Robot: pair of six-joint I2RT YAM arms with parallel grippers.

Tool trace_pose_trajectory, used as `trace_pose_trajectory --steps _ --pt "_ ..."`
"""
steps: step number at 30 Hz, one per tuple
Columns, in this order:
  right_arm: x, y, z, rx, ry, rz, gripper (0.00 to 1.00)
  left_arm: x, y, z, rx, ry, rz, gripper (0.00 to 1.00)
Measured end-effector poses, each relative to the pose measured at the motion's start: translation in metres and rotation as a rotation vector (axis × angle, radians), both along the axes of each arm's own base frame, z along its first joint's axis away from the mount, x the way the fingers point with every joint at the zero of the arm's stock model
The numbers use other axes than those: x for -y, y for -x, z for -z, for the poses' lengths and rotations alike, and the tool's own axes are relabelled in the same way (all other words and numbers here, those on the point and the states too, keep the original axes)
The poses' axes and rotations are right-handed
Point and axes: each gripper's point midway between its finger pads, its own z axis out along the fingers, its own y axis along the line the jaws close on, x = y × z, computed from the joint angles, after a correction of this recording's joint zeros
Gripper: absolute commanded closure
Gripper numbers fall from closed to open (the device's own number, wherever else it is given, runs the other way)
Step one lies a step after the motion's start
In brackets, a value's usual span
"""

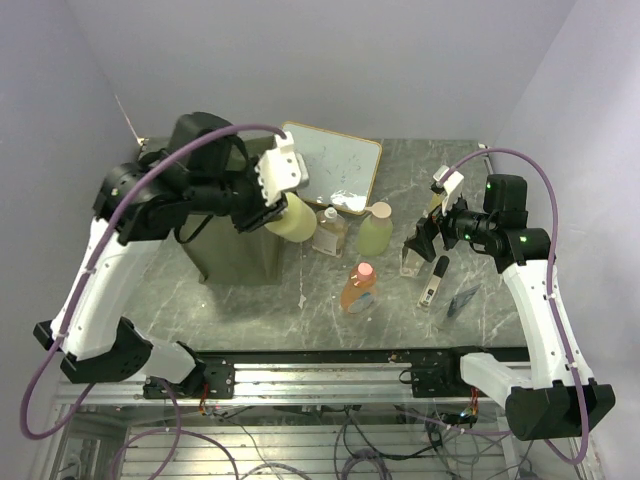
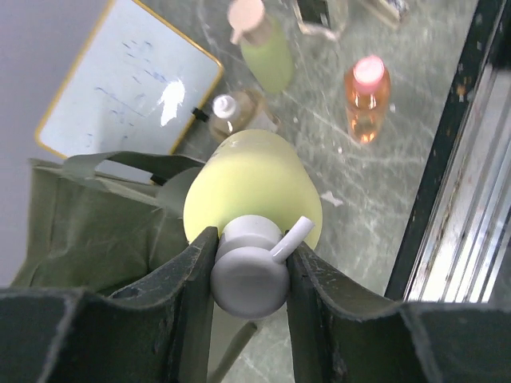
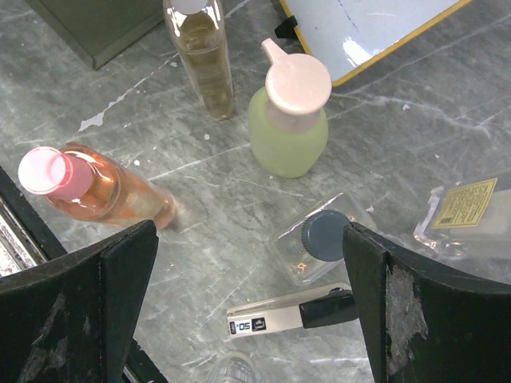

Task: Place the personal care products into the canvas bag
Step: Pick up the care product from the center of the board, then place the care product in the canvas bag.

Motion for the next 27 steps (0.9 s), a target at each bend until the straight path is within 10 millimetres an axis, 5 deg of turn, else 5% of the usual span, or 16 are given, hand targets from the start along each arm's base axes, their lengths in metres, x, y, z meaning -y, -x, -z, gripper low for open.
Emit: trace_pose_trajectory --steps 6,16,22,27 --pt "0.000 0.000 0.000 0.000 0.000 0.000 0.00 -0.025 -0.013 -0.044 0.024 0.154 -0.167 0.93" --pt "0.000 0.001 -0.001 0.006 0.000 0.000 0.00 -0.083 -0.067 -0.077 0.070 0.311 -0.549 0.93" --pt "0.000 0.004 -0.007 0.028 -0.001 0.001 0.00 -0.095 -0.095 -0.072 0.099 0.314 -0.677 0.93" --pt "0.001 0.006 -0.009 0.040 0.000 0.000 0.00 -0.097 -0.124 -0.039 0.064 0.269 -0.755 0.93"
